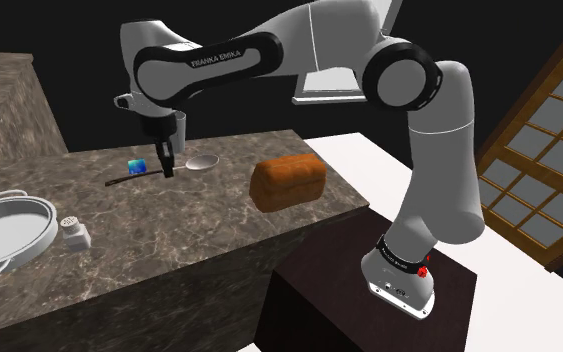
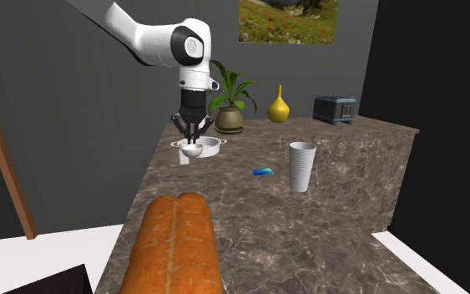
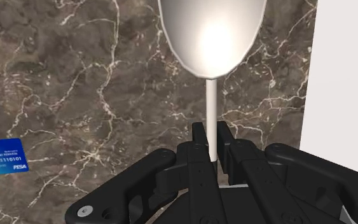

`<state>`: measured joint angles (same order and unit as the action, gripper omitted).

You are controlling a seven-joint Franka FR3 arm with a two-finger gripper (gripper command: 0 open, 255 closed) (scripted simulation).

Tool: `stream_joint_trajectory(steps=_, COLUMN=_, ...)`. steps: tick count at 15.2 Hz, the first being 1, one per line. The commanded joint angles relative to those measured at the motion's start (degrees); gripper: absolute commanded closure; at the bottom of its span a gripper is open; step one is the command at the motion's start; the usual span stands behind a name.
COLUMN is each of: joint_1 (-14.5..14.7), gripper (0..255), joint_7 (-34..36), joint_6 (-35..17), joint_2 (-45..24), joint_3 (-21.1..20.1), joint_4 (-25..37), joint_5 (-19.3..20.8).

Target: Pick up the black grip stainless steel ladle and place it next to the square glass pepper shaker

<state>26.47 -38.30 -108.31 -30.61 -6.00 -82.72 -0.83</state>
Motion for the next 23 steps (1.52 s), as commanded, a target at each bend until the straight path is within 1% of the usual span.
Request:
stream_joint_trajectory(steps=1, joint_1=0.0, gripper=255, joint_7=0.0, joint_6=-1.2, joint_2=-0.4, joint_3=0.0, joint_4=-0.8, joint_5=0.0)
stream_joint_trajectory(steps=12, joint_1=0.1, gripper=255, joint_7=-0.2, joint_6=-8.0, joint_2=-3.6, joint_3=0.2, joint_4=-4.4, joint_5=0.2)
stream_joint_trajectory(steps=23, joint_1=0.3, gripper=255, joint_7=-0.4, joint_6=-14.1, joint_2=-8.0, joint_3=0.4, joint_4=-6.1, joint_5=0.5)
